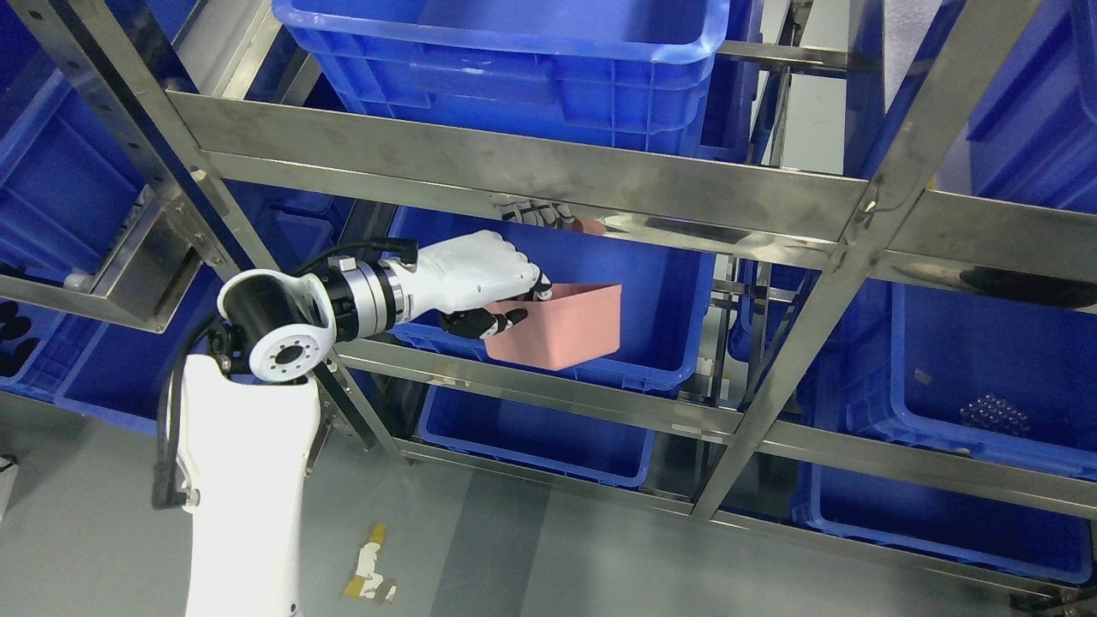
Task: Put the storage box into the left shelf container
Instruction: 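Carry the pink box into the shelf opening above the blue bins, then lower the pink box onto the shelf and release it from the left hand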
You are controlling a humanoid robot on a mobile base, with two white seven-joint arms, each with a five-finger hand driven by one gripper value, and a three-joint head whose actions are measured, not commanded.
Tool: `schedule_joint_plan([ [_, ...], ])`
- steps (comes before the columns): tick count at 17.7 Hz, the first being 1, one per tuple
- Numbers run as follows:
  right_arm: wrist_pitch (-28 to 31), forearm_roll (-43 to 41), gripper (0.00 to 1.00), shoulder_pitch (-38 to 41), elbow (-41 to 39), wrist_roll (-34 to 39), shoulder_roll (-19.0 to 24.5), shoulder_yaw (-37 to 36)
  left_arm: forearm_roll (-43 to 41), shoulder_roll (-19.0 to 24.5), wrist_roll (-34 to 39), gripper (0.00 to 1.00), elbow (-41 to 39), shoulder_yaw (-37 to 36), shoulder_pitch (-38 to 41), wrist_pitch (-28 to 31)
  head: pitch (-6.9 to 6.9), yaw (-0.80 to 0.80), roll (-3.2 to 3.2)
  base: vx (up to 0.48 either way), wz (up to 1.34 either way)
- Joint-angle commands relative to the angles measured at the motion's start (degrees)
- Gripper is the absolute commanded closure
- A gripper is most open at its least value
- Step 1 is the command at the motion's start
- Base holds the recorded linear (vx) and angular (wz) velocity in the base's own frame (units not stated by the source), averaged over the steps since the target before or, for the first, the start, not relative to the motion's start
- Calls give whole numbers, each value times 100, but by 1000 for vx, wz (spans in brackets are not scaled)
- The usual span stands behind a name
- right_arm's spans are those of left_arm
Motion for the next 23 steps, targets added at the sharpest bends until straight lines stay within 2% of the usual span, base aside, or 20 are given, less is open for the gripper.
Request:
schedule_joint_plan([
  [1, 1, -18, 0, 44, -100, 2, -100, 0, -74, 88, 36, 97, 170, 299, -91, -62, 0, 0, 0, 0, 0],
  [5, 1, -18, 0, 44, -100, 2, -100, 0, -372, 88, 71, 97, 523, 290, -99, -308, 0, 0, 0, 0, 0],
  [12, 1, -18, 0, 44, -100, 2, -100, 0, -927, 88, 299, 95, 856, 307, -11, -335, 0, 0, 0, 0, 0],
  [15, 1, -18, 0, 44, -100, 2, -100, 0, -1006, 88, 641, 91, 874, 342, 24, -326, 0, 0, 0, 0, 0],
  [16, 1, -18, 0, 44, -100, 2, -100, 0, -1015, 88, 799, 87, 874, 377, 33, -326, 0, 0, 0, 0, 0],
  [17, 1, -18, 0, 44, -100, 2, -100, 0, -1006, 88, 966, 78, 874, 386, 24, -326, 0, 0, 0, 0, 0],
  [18, 1, -18, 0, 44, -100, 2, -100, 0, -1006, 88, 1046, 59, 874, 387, 33, -317, 0, 0, 0, 0, 0],
  [19, 1, -18, 0, 44, -100, 2, -100, 0, -1006, 88, 1046, 48, 874, 387, 33, -317, 0, 0, 0, 0, 0],
  [23, 1, -18, 0, 44, -100, 2, -100, 0, -918, 88, 1055, 17, 804, 378, 146, -343, 0, 0, 0, 0, 0],
])
